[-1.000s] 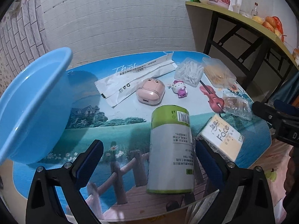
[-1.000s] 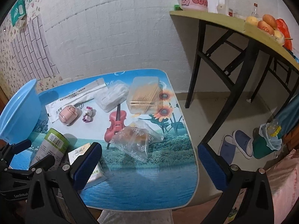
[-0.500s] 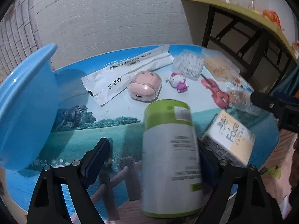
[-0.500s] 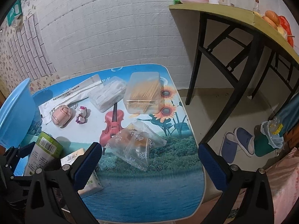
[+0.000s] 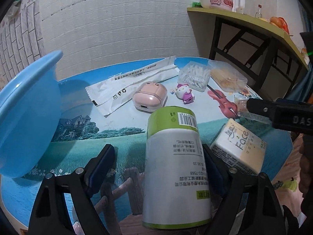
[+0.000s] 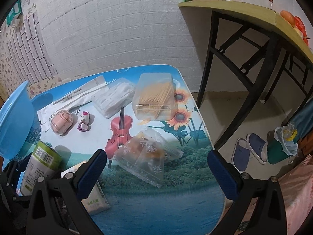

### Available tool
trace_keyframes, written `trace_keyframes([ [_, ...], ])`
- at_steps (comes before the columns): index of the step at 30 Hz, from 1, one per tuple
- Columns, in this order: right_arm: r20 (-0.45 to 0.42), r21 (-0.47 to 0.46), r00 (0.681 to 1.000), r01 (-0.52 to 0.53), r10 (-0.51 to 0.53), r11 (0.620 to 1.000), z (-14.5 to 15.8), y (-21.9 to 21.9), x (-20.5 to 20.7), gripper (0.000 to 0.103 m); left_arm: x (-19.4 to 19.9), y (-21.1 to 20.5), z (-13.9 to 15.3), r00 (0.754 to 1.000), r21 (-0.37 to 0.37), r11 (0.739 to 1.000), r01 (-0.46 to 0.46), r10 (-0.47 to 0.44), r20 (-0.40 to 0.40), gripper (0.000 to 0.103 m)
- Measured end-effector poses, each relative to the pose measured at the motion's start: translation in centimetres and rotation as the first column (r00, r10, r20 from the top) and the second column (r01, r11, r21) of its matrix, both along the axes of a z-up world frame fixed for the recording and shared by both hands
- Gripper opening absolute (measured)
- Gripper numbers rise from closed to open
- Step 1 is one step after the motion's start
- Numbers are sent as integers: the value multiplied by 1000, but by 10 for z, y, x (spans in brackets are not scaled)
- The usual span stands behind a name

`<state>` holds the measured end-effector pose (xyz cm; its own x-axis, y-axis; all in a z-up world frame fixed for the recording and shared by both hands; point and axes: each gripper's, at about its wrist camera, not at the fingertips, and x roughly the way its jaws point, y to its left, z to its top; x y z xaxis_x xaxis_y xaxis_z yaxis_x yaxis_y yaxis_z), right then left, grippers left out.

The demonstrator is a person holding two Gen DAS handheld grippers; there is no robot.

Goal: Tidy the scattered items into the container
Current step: 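Reach the left gripper to the green-and-white canister while the right gripper approaches the snack bag, then close the left gripper on the canister while the right gripper grasps the clear snack bag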

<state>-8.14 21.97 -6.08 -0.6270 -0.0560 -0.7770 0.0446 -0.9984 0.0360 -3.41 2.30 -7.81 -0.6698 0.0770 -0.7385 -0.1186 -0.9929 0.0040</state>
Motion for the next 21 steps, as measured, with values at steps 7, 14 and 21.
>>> trace_keyframes([
  [7, 13, 24, 1000, 12, -13, 1000, -8, -3, -7, 103, 2, 0, 5, 1000, 0, 1000, 26, -26, 16, 51],
  [14, 51, 13, 998, 42, -43, 999, -20, 2, -12, 99, 2, 0, 6, 999, -4, 1000, 26, -26, 27, 46],
  [21, 39, 16, 998, 44, -44, 999, -20, 5, -14, 97, 3, -2, 7, 999, -8, 1000, 24, -24, 33, 46],
])
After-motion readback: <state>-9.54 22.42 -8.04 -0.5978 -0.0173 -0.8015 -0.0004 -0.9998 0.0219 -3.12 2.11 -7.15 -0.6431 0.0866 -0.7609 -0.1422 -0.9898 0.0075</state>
